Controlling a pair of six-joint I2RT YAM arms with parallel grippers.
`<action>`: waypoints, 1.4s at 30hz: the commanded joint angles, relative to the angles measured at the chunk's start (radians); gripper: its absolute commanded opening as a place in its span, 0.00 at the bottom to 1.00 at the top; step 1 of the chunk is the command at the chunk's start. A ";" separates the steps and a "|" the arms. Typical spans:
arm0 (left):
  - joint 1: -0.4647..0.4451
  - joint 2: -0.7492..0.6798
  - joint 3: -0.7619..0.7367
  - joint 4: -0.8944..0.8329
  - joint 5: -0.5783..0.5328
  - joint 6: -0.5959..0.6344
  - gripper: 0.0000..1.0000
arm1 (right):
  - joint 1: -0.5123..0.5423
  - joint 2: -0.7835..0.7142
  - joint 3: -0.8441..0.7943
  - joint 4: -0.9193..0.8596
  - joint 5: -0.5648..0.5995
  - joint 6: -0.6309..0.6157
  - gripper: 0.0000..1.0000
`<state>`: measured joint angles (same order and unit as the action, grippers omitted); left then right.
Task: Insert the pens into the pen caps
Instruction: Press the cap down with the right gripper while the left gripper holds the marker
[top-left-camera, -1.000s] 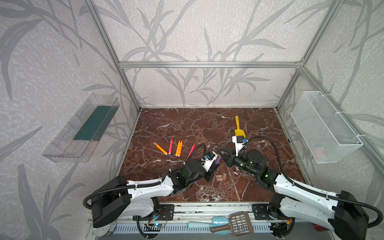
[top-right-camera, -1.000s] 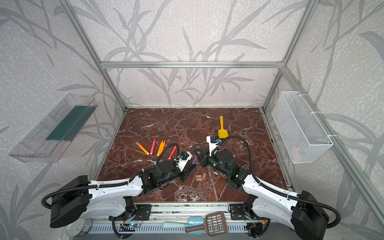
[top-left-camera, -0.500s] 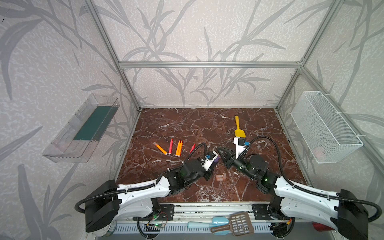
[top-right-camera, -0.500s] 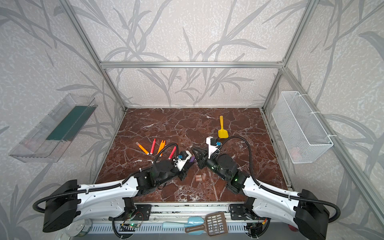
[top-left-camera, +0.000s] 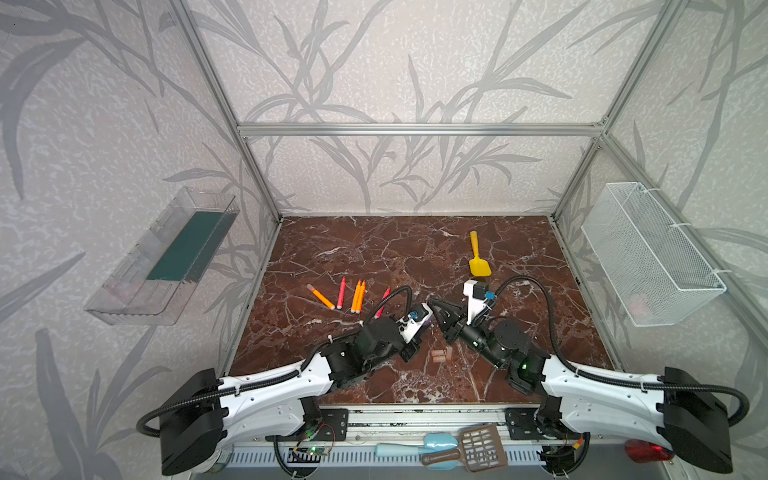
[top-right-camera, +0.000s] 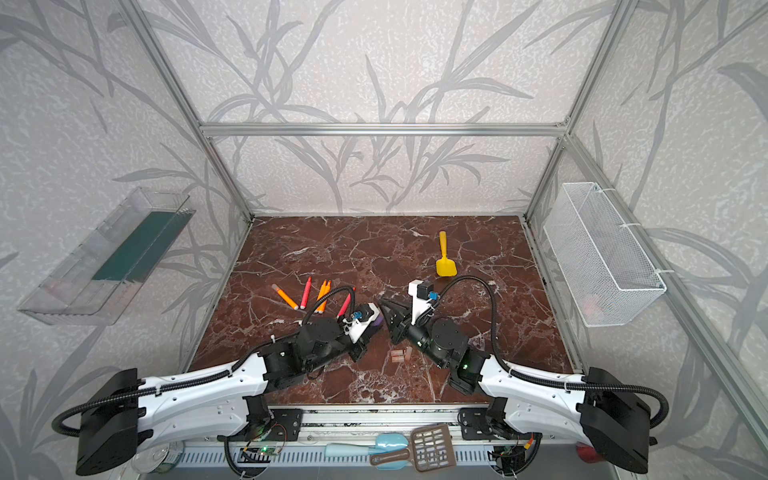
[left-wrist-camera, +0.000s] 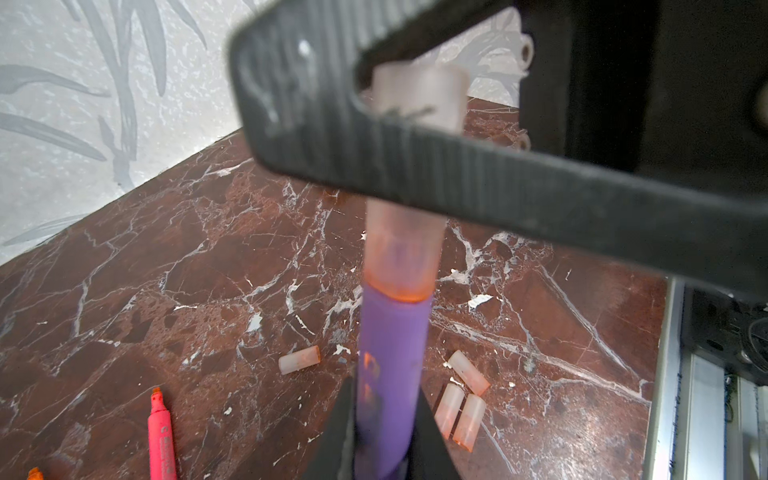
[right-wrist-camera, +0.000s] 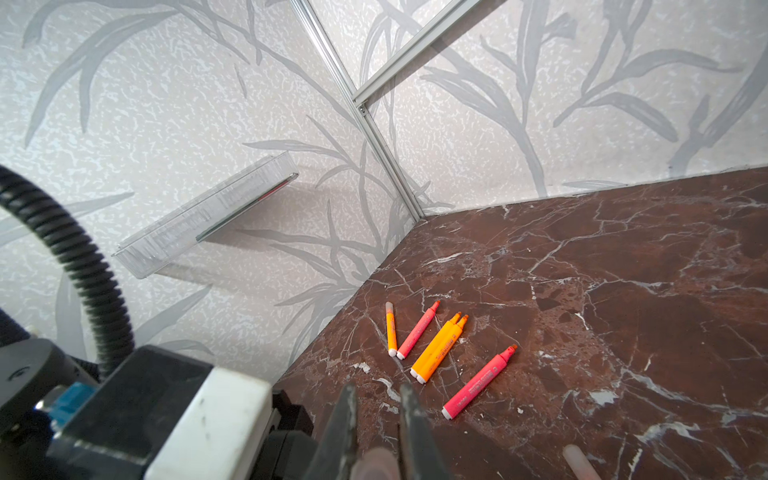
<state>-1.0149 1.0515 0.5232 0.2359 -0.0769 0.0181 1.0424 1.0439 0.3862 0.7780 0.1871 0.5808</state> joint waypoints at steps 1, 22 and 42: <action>0.120 -0.087 0.151 0.333 -0.205 -0.094 0.00 | 0.097 0.018 -0.097 -0.223 -0.157 0.047 0.00; 0.220 -0.148 0.184 0.298 -0.172 -0.151 0.00 | 0.164 0.310 0.040 -0.245 -0.116 0.099 0.00; 0.237 -0.139 0.189 0.324 -0.216 -0.111 0.00 | 0.175 0.468 0.103 -0.213 -0.176 0.089 0.00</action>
<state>-0.8471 0.9710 0.5564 0.0139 -0.1001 -0.0170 1.0962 1.4330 0.6197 0.8486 0.3058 0.6376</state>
